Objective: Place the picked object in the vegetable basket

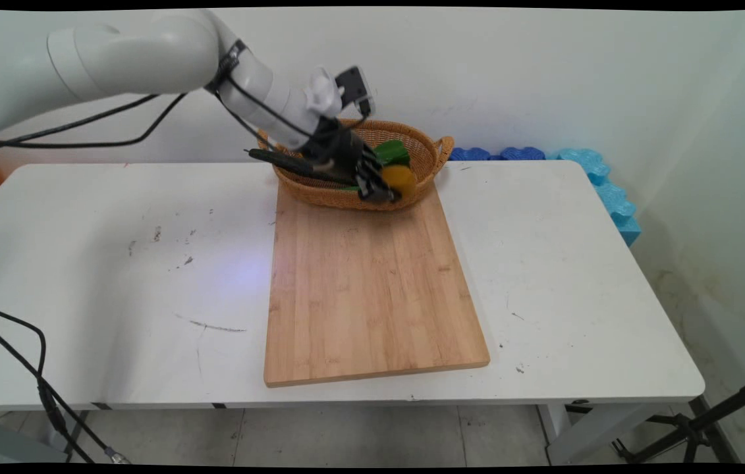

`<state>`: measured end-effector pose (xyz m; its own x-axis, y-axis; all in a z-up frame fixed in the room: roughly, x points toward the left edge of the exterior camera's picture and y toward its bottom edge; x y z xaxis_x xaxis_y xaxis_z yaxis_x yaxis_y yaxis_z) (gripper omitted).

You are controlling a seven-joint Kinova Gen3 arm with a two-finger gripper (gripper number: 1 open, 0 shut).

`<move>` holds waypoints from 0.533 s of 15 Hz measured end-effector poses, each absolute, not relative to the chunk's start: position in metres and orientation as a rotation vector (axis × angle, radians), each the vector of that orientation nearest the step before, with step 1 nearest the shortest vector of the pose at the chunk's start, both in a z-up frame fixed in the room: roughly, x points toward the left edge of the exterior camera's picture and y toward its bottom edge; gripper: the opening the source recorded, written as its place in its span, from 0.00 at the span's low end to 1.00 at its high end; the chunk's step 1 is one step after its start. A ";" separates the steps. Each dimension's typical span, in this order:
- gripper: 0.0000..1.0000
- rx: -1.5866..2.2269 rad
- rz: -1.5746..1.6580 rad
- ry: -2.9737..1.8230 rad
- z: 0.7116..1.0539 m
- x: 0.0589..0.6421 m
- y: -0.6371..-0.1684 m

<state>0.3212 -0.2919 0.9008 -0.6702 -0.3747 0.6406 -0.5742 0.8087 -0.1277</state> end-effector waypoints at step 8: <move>0.00 0.771 0.589 -2.366 0.909 0.371 -0.363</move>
